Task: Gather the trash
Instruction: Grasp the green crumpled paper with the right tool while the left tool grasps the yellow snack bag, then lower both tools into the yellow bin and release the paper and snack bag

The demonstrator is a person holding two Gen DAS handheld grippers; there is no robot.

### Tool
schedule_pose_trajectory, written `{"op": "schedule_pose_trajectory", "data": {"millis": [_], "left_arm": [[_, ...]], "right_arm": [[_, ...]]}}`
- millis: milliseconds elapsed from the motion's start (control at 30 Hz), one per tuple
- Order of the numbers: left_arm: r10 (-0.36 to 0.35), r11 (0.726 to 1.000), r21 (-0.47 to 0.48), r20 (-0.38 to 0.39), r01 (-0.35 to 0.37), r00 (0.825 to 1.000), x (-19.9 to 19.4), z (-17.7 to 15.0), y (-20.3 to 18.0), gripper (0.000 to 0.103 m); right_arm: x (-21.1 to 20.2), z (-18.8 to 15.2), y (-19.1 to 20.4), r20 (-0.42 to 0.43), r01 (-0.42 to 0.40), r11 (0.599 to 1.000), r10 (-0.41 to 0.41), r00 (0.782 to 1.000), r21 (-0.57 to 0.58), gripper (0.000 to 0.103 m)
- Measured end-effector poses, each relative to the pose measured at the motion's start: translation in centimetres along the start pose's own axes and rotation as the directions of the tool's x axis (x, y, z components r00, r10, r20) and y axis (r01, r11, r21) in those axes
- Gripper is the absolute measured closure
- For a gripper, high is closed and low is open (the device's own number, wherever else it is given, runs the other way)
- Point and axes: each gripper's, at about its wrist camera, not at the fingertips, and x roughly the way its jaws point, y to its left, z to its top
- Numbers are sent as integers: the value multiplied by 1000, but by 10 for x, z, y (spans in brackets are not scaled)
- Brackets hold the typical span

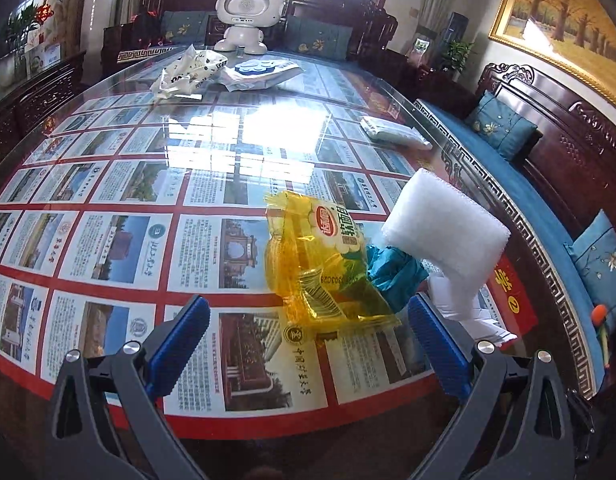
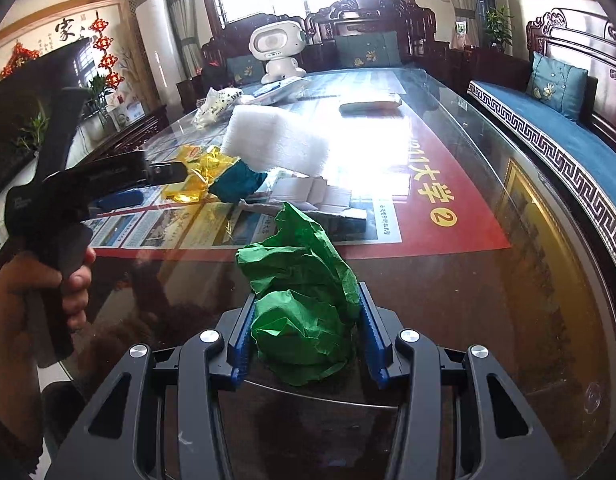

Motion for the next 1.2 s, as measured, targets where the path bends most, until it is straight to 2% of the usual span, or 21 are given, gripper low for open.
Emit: {"op": "schedule_pose_trajectory", "data": {"millis": [167, 267, 300, 333, 367, 433, 500, 600, 767, 967, 1200], "left_arm": [[17, 998, -55, -63, -21, 998, 25, 18, 7, 4], [55, 998, -28, -112, -58, 992, 40, 22, 5, 6], [63, 998, -13, -117, -65, 991, 43, 21, 3, 17], [64, 998, -9, -122, -65, 990, 44, 20, 3, 43], [77, 997, 3, -115, -77, 990, 44, 19, 2, 52], [62, 998, 8, -99, -61, 993, 38, 18, 2, 61], [24, 1000, 16, -99, -23, 995, 33, 14, 0, 64], [27, 998, 54, -78, -23, 997, 24, 4, -4, 65], [-7, 998, 61, -65, 11, 998, 4, -14, -1, 65], [-27, 995, 98, -21, 29, 999, -40, -42, -1, 65], [-67, 982, 176, 7, 65, 998, -98, -93, -9, 65]], "right_arm": [[1, 1, 3, -2, -26, 1000, 26, 1000, -2, 58], [2, 0, 4, -5, -28, 1000, 28, 1000, -3, 58], [2, 0, 5, -4, -27, 1000, 27, 1000, -4, 58], [2, 0, 6, -2, -27, 1000, 27, 1000, -5, 58], [1, -1, 6, -2, -27, 1000, 27, 1000, -5, 58], [1, -1, 6, -3, -28, 1000, 28, 1000, -3, 58], [2, -1, 6, -6, -29, 1000, 29, 1000, -4, 58], [1, -4, 9, -10, -34, 999, 34, 999, -9, 58], [-3, -7, 16, -12, -37, 999, 37, 999, -16, 58], [-19, -18, 26, -6, -41, 999, 41, 999, -28, 58], [-47, -42, 46, 7, -51, 998, 51, 999, -41, 58]]}}
